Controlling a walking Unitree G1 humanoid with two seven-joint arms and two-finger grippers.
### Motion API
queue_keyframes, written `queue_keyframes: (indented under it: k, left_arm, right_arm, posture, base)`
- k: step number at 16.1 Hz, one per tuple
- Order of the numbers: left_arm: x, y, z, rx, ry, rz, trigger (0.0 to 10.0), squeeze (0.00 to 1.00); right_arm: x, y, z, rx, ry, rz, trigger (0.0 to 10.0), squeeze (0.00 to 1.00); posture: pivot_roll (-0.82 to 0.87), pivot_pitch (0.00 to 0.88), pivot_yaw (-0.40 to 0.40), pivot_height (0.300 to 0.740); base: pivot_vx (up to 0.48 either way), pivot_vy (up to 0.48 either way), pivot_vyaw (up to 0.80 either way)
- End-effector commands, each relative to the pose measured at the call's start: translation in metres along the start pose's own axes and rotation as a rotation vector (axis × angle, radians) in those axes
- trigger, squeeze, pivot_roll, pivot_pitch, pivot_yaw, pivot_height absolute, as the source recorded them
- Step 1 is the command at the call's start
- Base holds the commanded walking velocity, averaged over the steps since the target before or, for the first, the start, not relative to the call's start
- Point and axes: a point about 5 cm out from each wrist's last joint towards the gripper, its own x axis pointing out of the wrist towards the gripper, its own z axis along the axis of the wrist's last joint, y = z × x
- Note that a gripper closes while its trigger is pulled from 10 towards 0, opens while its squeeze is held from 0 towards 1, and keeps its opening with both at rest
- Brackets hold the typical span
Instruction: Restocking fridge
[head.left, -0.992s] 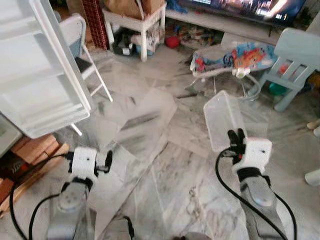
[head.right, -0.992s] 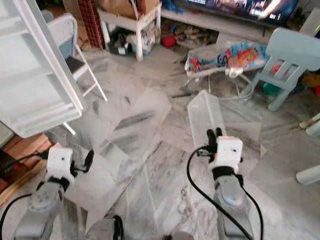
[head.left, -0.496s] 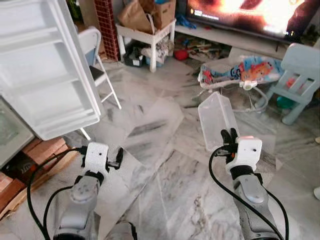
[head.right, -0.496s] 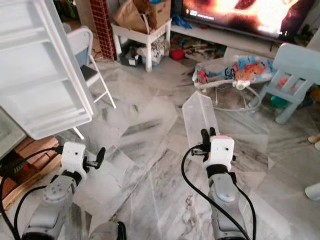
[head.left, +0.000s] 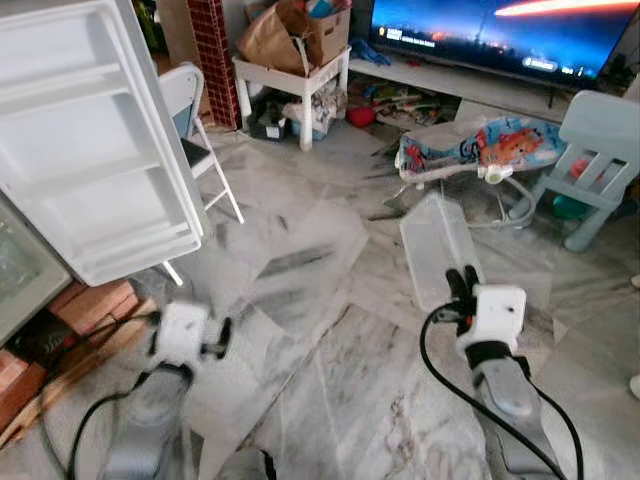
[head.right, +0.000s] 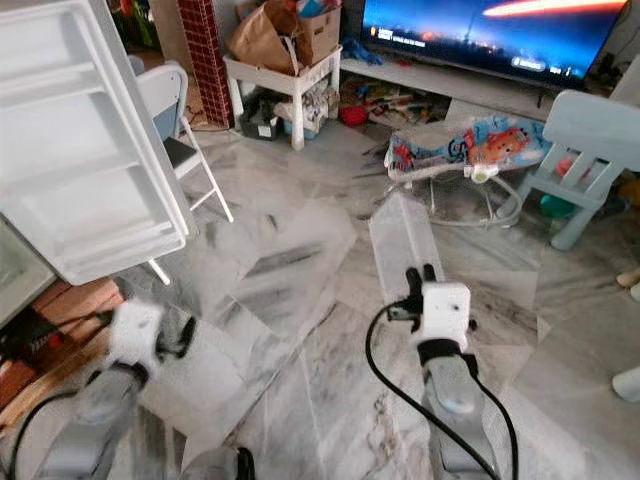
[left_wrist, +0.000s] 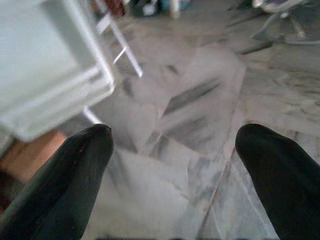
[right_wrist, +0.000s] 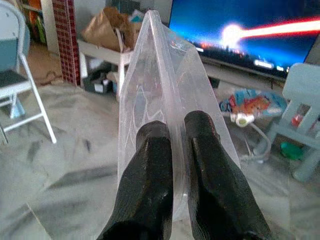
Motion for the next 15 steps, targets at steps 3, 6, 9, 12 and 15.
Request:
queue_keyframes:
  k: [3, 6, 9, 12, 15]
  left_arm:
    - [-0.022, 0.024, -0.027, -0.024, 0.100, 0.037, 10.0, 0.00]
    - [-0.028, 0.018, -0.010, 0.048, 0.015, 0.036, 10.0, 0.00]
    - [-0.015, 0.006, 0.022, 0.062, -0.178, 0.101, 10.0, 0.00]
    - [-0.013, -0.009, 0.045, 0.059, -0.302, 0.043, 10.0, 0.00]
    - [-0.016, -0.020, 0.040, 0.032, -0.305, 0.010, 10.0, 0.00]
  right_arm:
    - [-0.009, -0.006, -0.002, -0.012, 0.014, 0.004, 10.0, 0.00]
    - [-0.006, -0.005, 0.003, -0.010, 0.003, 0.016, 10.0, 0.00]
    - [0.000, -0.006, 0.009, -0.005, -0.009, 0.022, 10.0, 0.00]
    - [0.004, -0.008, 0.012, -0.004, -0.013, 0.026, 10.0, 0.00]
    - [0.007, -0.010, 0.014, 0.008, -0.020, 0.003, 10.0, 0.00]
  posture:
    - [0.03, 0.049, -0.024, 0.740]
    - [0.04, 0.055, -0.042, 0.740]
    - [0.04, 0.063, -0.070, 0.740]
    - [0.04, 0.071, -0.072, 0.740]
    - [0.03, 0.082, -0.055, 0.740]
  base:
    - [0.000, 0.000, 0.00]
    - [0.000, 0.000, 0.00]
    - [0.000, 0.000, 0.00]
    - [0.000, 0.000, 0.00]
    - [0.000, 0.000, 0.00]
